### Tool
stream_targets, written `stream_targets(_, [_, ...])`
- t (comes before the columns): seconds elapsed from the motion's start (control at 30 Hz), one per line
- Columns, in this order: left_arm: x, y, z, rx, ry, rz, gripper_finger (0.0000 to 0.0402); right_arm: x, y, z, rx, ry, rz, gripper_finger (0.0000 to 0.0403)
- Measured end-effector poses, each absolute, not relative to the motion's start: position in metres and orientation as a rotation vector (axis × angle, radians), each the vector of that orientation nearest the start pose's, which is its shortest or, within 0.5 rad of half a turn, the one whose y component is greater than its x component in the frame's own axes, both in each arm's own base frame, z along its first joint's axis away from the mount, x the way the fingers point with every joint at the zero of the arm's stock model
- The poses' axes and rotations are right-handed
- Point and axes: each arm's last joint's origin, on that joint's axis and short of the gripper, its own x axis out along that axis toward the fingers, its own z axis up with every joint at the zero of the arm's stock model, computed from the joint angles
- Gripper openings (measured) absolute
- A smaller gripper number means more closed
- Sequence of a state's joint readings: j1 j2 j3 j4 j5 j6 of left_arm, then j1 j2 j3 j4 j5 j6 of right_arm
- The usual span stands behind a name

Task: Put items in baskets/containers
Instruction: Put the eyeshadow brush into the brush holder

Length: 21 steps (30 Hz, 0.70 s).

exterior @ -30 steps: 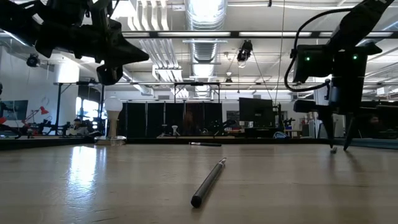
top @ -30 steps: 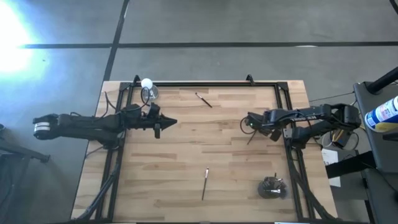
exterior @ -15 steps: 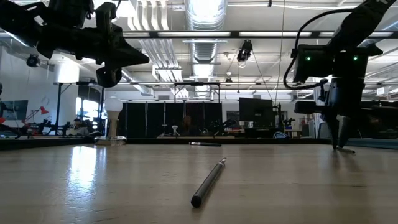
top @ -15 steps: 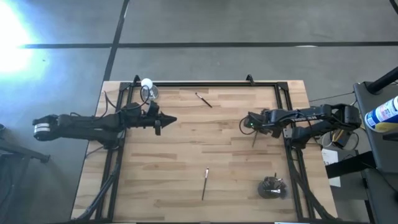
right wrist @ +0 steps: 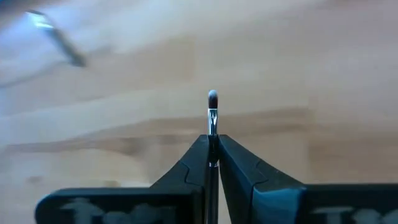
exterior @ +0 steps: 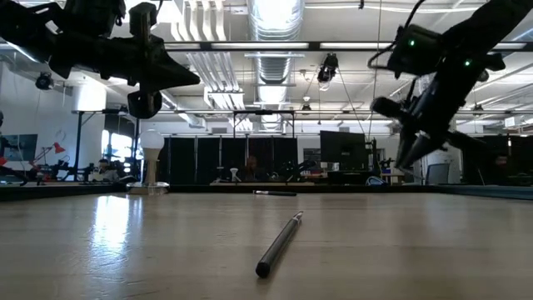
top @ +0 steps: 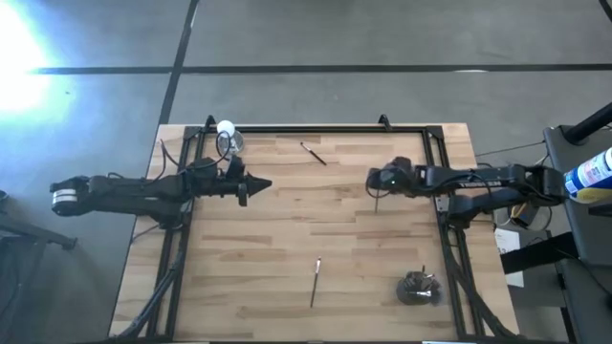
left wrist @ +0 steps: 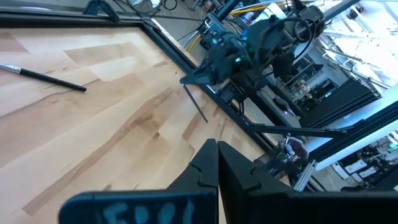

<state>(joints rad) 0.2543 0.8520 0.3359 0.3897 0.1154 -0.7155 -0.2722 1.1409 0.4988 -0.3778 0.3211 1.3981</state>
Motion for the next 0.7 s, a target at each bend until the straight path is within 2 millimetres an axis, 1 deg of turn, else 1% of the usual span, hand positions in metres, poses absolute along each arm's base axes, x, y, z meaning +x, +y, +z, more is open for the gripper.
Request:
stream_targets(0.17, [0.18,0.043,0.224,-0.769,0.062,0.177,0.0005,0.189,-0.063,0.183,1.144,0.324,-1.024,0.0027])
stream_targets(0.23, [0.181,0.044,0.226,-0.806,0.053,0.177,0.0016,0.192,-0.064,0.193,1.111,0.238,-0.968,0.0027])
stream_targets(0.33, [0.182,0.044,0.232,-0.86,0.034,0.173,0.0042,0.199,-0.063,0.21,1.048,0.099,-0.873,0.0027])
stream_targets(0.53, [0.191,0.045,0.251,-0.882,-0.002,0.136,0.0102,0.215,-0.058,0.246,0.904,-0.199,-0.633,0.0027])
stream_targets(0.63, [0.199,0.047,0.264,-0.879,-0.01,0.102,0.0118,0.22,-0.053,0.259,0.858,-0.323,-0.56,0.0026])
stream_targets(0.7, [0.206,0.048,0.273,-0.877,-0.014,0.081,0.0123,0.226,-0.051,0.269,0.822,-0.342,-0.541,0.0026])
